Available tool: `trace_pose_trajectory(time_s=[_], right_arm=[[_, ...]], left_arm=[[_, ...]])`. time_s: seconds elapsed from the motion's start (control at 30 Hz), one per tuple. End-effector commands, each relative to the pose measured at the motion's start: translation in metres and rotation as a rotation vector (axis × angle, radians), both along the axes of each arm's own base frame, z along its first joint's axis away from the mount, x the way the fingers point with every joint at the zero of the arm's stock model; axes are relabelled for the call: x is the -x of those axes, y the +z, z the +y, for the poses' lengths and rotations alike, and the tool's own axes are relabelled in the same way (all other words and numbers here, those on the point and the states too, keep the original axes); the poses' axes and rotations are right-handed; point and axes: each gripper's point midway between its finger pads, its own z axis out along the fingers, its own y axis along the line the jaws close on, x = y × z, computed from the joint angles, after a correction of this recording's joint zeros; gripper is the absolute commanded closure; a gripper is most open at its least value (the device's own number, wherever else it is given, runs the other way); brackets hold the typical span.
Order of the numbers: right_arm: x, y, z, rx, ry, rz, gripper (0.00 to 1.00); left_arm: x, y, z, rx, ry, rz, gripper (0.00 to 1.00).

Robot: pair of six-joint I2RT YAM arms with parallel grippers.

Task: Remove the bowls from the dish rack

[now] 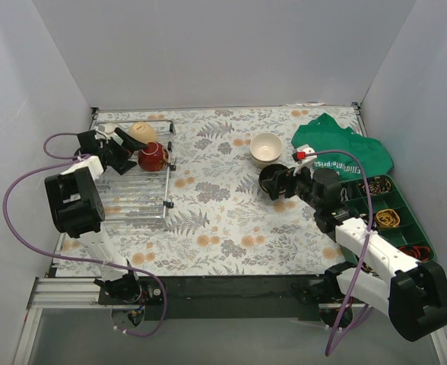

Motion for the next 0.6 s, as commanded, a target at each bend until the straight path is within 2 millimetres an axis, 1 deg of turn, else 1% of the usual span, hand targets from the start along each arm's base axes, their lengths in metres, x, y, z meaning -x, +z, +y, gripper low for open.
trace_pose_trajectory(time_s=[0.0, 0.03, 0.3, 0.43, 0.57], right_arm=[[-0.002, 0.007, 0.006, -0.01, 0.023, -0.042, 0.05], [-0.003, 0.006, 0.006, -0.008, 0.024, -0.039, 0.05], [-0.002, 0.006, 0.008, -0.011, 0.039, -0.036, 0.05], [-0.002, 0.005, 0.009, -0.009, 0.043, -0.033, 0.05], [-0.002, 0.003, 0.01, -0.008, 0.048, -0.026, 0.06]], left_arm=[[0.012, -0.02, -0.017, 0.091, -0.052, 0.083, 0.02], [0.014, -0.022, -0.02, 0.109, -0.063, 0.092, 0.02], [0.015, -0.024, -0.028, 0.185, -0.074, 0.109, 0.02], [0.015, -0.024, -0.029, 0.196, -0.064, 0.112, 0.02], [0.015, -0.012, -0.029, 0.2, -0.062, 0.088, 0.02]])
